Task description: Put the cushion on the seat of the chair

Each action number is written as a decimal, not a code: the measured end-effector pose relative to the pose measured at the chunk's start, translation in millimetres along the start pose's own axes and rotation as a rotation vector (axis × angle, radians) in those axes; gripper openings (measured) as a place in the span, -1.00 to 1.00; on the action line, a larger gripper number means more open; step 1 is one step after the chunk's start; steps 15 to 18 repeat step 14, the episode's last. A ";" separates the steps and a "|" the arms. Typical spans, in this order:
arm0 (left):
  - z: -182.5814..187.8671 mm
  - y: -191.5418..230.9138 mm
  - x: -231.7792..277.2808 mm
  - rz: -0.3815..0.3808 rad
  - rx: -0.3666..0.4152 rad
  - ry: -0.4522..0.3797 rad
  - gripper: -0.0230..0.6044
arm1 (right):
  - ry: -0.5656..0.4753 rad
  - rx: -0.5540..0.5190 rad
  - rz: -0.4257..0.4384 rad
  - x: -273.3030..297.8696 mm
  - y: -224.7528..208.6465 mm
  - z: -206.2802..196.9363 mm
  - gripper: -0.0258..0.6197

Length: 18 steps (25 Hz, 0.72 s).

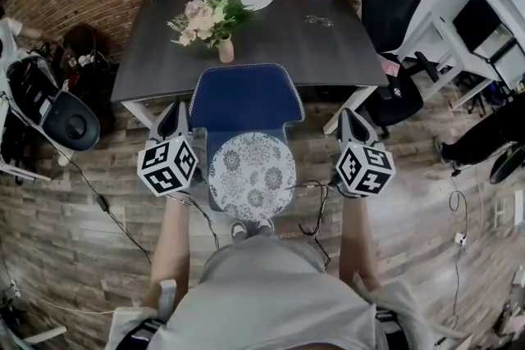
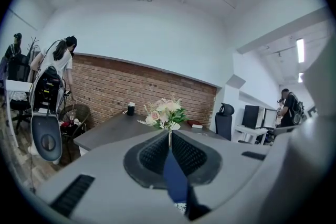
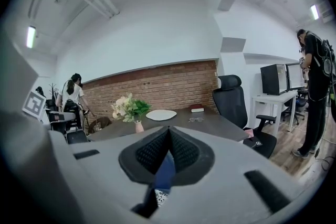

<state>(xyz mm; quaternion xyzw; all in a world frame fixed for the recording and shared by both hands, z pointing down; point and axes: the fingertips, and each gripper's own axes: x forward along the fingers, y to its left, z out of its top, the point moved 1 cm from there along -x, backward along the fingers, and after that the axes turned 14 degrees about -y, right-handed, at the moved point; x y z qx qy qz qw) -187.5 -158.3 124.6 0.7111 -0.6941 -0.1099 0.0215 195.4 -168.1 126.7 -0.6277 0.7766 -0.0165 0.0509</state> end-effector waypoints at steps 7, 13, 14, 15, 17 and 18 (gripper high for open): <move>-7.5 -0.6 0.2 0.002 -0.008 0.018 -0.87 | 0.008 -0.009 -0.002 -0.8 -0.7 -0.9 -0.92; -14.9 -3.4 1.3 0.001 -0.007 0.034 -0.87 | 0.012 -0.007 -0.003 -0.6 -3.6 -4.0 -0.92; -16.1 -3.9 1.8 0.001 -0.007 0.037 -0.87 | 0.013 -0.007 -0.003 -0.4 -4.1 -4.8 -0.92; -16.1 -3.9 1.8 0.001 -0.007 0.037 -0.87 | 0.013 -0.007 -0.003 -0.4 -4.1 -4.8 -0.92; -16.1 -3.9 1.8 0.001 -0.007 0.037 -0.87 | 0.013 -0.007 -0.003 -0.4 -4.1 -4.8 -0.92; -16.1 -3.9 1.8 0.001 -0.007 0.037 -0.87 | 0.013 -0.007 -0.003 -0.4 -4.1 -4.8 -0.92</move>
